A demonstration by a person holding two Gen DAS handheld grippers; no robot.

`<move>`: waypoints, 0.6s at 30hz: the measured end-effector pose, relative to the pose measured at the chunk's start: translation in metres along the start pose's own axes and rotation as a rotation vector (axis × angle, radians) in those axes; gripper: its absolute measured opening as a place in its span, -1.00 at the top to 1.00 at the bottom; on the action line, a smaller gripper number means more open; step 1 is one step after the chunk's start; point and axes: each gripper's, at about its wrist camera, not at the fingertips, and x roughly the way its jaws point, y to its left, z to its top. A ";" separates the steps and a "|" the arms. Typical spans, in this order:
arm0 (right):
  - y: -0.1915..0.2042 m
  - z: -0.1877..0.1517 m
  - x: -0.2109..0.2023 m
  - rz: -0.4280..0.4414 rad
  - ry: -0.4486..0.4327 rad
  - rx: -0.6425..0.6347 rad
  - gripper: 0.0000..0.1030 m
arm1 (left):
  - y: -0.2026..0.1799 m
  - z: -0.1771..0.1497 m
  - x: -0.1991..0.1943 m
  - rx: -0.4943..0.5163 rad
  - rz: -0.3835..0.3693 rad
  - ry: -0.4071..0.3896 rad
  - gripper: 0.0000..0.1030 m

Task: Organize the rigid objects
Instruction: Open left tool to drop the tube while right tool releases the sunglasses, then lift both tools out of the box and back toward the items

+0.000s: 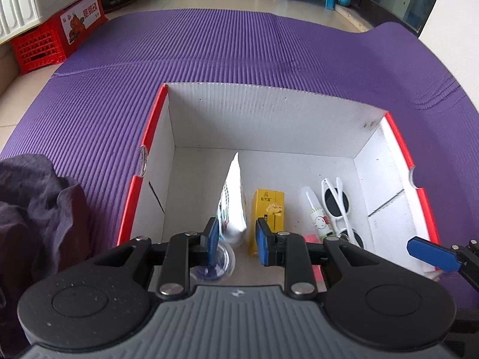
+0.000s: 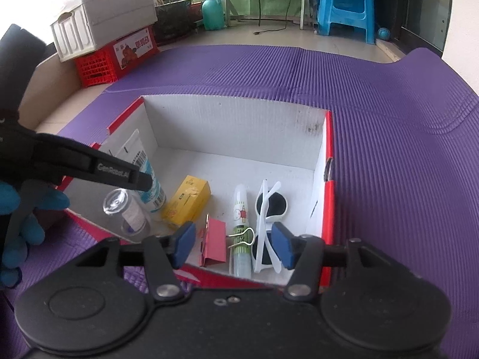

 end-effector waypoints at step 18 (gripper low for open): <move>0.010 -0.022 -0.075 0.054 -0.099 0.014 -0.40 | -0.006 -0.051 -0.091 0.057 -0.027 -0.139 0.51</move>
